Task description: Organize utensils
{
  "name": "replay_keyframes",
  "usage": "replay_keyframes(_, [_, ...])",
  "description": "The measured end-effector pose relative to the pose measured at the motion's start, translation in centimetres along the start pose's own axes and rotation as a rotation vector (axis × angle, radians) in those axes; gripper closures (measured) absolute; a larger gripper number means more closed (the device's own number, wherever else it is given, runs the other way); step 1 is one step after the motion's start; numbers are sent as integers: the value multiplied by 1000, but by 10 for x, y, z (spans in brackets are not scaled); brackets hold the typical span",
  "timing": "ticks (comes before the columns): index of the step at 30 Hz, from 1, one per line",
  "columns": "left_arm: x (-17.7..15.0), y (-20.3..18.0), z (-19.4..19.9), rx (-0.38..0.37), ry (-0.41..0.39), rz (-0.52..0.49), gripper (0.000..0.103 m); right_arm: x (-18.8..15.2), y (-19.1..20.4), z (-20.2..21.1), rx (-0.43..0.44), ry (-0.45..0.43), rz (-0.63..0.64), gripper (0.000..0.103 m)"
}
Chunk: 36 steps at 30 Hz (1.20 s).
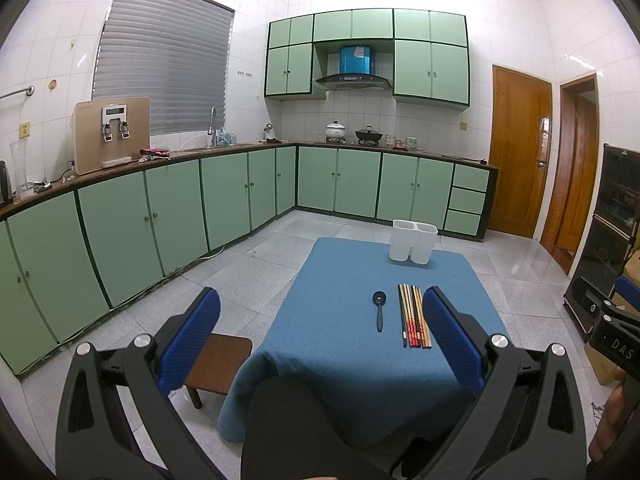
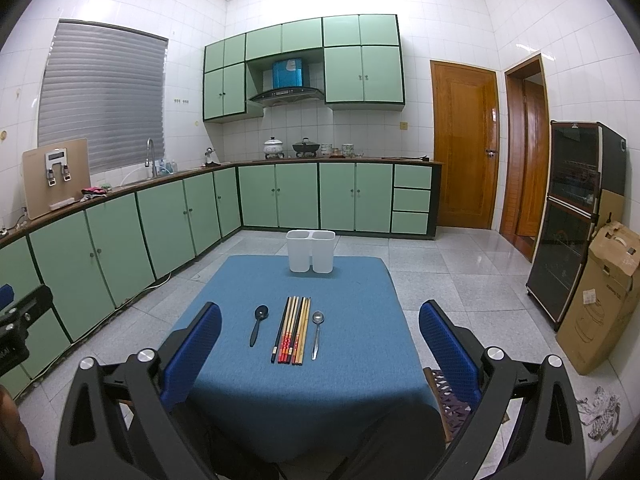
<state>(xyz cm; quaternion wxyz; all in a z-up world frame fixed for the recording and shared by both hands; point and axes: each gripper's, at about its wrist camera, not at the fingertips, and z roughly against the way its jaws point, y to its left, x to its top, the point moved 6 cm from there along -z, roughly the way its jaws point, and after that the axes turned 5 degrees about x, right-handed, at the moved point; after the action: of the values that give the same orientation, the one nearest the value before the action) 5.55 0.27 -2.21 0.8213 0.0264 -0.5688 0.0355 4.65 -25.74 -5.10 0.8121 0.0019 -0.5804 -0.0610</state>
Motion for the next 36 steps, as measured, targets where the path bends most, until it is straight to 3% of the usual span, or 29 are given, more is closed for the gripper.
replay_keyframes(36, [-1,0,-2,-1,4,3,5,-2,10,2,3,1,4,6])
